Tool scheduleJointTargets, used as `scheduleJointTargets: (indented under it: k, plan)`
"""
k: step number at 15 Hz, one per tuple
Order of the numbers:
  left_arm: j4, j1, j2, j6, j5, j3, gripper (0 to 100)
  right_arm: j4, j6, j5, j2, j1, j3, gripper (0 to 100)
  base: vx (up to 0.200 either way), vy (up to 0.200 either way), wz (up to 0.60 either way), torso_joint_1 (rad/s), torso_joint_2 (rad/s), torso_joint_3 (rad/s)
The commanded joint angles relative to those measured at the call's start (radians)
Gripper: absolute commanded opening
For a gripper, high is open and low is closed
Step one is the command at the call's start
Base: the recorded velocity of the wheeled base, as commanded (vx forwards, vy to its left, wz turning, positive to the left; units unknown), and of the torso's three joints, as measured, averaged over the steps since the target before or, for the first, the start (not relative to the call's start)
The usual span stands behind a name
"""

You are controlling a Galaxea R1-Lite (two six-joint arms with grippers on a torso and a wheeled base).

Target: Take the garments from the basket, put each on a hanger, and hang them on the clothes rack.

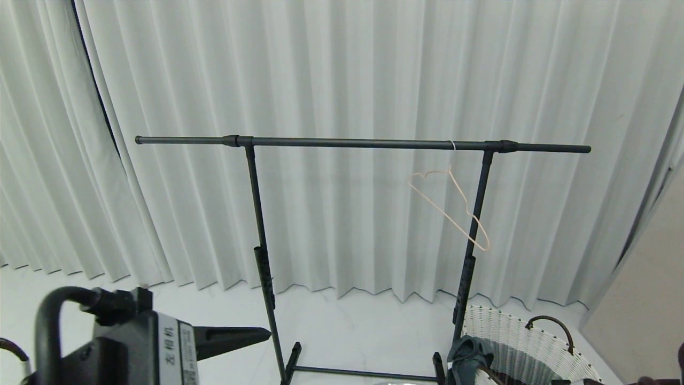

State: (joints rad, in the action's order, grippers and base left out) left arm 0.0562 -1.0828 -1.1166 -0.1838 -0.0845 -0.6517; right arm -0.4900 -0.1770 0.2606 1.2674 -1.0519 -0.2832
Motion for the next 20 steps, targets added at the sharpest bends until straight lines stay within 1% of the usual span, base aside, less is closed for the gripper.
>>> scheduleJointTargets:
  k: [1,2,3,5,6,7,8,11,12,20]
  plan:
    - [-0.004,-0.002,-0.048,-0.017,0.012,0.020,100,-0.001,-0.002,0.003,-0.022,-0.011,0.010,0,0.000,0.000,0.00,0.000,0.00,0.000]
    - [-0.007,0.003,-0.046,-0.085,0.060,0.058,100,-0.001,-0.004,0.005,-0.028,-0.011,0.010,0,0.000,0.000,0.00,0.000,0.00,0.000]
    - [-0.007,0.018,-0.045,-0.098,0.077,0.067,100,-0.001,-0.006,0.009,-0.031,-0.013,0.010,0,0.000,0.000,0.00,0.000,0.00,0.000]
    - [-0.007,0.021,-0.048,-0.100,0.084,0.069,100,-0.001,-0.019,0.035,-0.036,-0.014,0.010,0,0.000,0.000,0.00,0.000,0.00,0.000]
    - [-0.007,0.021,-0.048,-0.100,0.084,0.069,100,-0.001,-0.019,0.035,-0.036,-0.014,0.010,0,0.000,0.000,0.00,0.000,0.00,0.000]
    - [-0.007,0.038,-0.046,-0.100,0.088,0.086,100,-0.001,-0.053,0.060,-0.037,-0.014,0.009,0,0.000,0.000,0.00,0.000,0.00,0.000]
    - [-0.007,0.040,-0.046,-0.100,0.098,0.092,100,-0.001,-0.064,0.068,-0.036,-0.013,0.009,0,0.000,0.000,0.00,0.000,0.00,0.000]
    - [-0.007,0.038,-0.046,-0.100,0.117,0.098,100,-0.001,-0.073,0.071,-0.036,-0.014,0.006,0,0.000,0.000,0.00,0.000,0.00,0.000]
    - [-0.009,0.038,-0.048,-0.101,0.117,0.095,0,-0.001,-0.073,0.071,-0.036,-0.014,0.004,0,0.000,0.000,0.00,0.000,0.00,0.000]
    - [-0.033,0.038,-0.048,-0.101,0.115,0.101,0,-0.004,-0.075,0.065,-0.037,-0.013,0.002,0,0.000,0.000,0.00,0.000,0.00,0.000]
